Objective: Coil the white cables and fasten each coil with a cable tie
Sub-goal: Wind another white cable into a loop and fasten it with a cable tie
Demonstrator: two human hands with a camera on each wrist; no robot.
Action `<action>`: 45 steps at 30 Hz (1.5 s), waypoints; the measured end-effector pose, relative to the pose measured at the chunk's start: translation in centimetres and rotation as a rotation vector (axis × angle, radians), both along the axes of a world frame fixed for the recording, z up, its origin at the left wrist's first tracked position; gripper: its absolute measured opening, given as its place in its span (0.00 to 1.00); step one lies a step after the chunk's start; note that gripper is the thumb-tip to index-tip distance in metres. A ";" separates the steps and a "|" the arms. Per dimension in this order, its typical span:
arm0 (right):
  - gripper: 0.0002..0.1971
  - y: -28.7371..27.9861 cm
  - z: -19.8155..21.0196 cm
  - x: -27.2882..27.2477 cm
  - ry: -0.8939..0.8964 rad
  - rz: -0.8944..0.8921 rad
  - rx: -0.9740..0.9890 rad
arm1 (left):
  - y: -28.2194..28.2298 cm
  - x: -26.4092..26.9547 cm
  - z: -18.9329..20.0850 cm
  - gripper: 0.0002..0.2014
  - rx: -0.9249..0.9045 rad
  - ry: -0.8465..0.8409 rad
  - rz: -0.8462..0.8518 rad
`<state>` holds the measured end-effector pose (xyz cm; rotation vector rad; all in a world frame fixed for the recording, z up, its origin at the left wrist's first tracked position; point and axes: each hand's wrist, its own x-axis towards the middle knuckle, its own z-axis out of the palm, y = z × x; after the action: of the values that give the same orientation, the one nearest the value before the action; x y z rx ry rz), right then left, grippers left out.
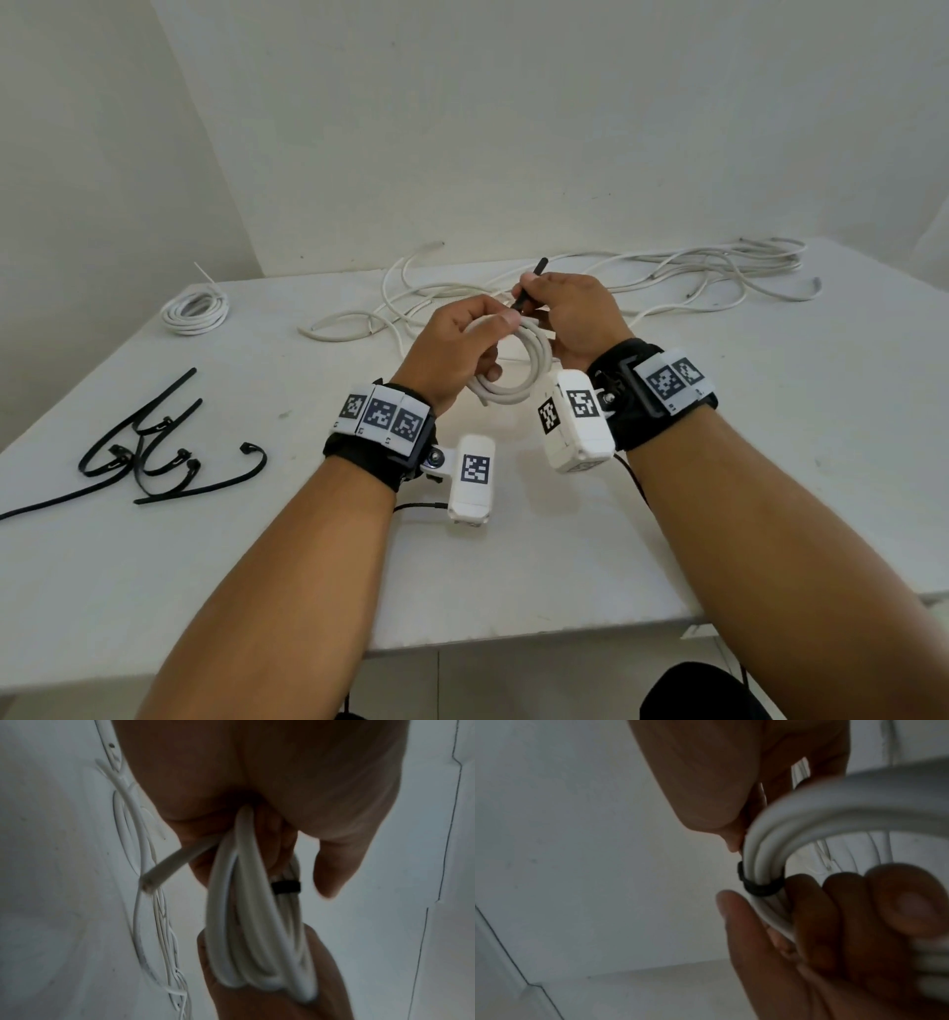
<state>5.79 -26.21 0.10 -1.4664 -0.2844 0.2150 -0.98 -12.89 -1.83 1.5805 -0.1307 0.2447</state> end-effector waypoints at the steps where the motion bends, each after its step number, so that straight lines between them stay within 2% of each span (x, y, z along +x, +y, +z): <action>1: 0.14 0.1 0.0 -0.1 -0.007 -0.011 -0.002 | 0.0 -0.2 0.0 0.05 0.005 0.023 -0.027; 2: 0.14 0.1 -0.1 -0.2 -0.014 -0.020 -0.006 | 0.0 -0.3 0.0 0.04 0.000 0.050 -0.038; 5: 0.15 0.3 -0.2 -0.1 -0.044 -0.044 -0.067 | 0.0 -0.2 -0.1 0.11 0.013 0.076 -0.010; 10: 0.15 0.0 0.2 0.1 -0.026 -0.029 -0.108 | 0.0 -0.5 0.3 0.04 0.059 0.018 -0.031; 18: 0.14 0.4 1.0 -0.4 0.005 0.029 -0.083 | -0.2 -1.0 0.7 0.07 -0.125 0.040 0.022; 23: 0.15 2.0 1.8 -0.6 -0.031 -0.008 -0.126 | 0.3 -1.3 0.9 0.10 -0.118 -0.003 0.052; 28: 0.14 4.1 3.7 -1.1 0.018 0.094 -0.167 | 2.0 -2.1 2.2 0.10 -0.151 -0.045 0.113; 32: 0.15 6.6 3.1 -2.0 0.180 0.184 -0.099 | 5.1 -2.7 2.8 0.06 -0.221 -0.023 0.251; 35: 0.11 9.2 0.9 -2.6 0.152 0.274 -0.291 | 9.1 -3.6 3.2 0.05 -0.253 -0.010 0.339; 37: 0.10 11.0 -0.2 -3.4 0.042 0.381 -0.586 | 11.8 -4.2 3.4 0.08 -0.241 0.016 0.389; 38: 0.12 11.7 -0.6 -3.9 -0.047 0.409 -0.760 | 13.0 -4.4 3.5 0.08 -0.233 0.034 0.408; 40: 0.22 13.1 -1.0 -4.5 -0.210 0.428 -1.026 | 15.7 -4.8 3.7 0.08 -0.217 0.070 0.450; 42: 0.28 13.9 -0.8 -5.3 -0.288 0.433 -1.135 | 17.8 -4.9 3.8 0.09 -0.152 0.087 0.517; 45: 0.34 14.5 -0.3 -6.2 -0.365 0.497 -1.260 | 20.7 -5.0 3.7 0.15 0.068 0.145 0.628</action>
<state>-0.41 -11.73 -0.17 -2.6707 -0.9214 0.5939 -6.03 7.84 1.85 1.6663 0.4831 0.6146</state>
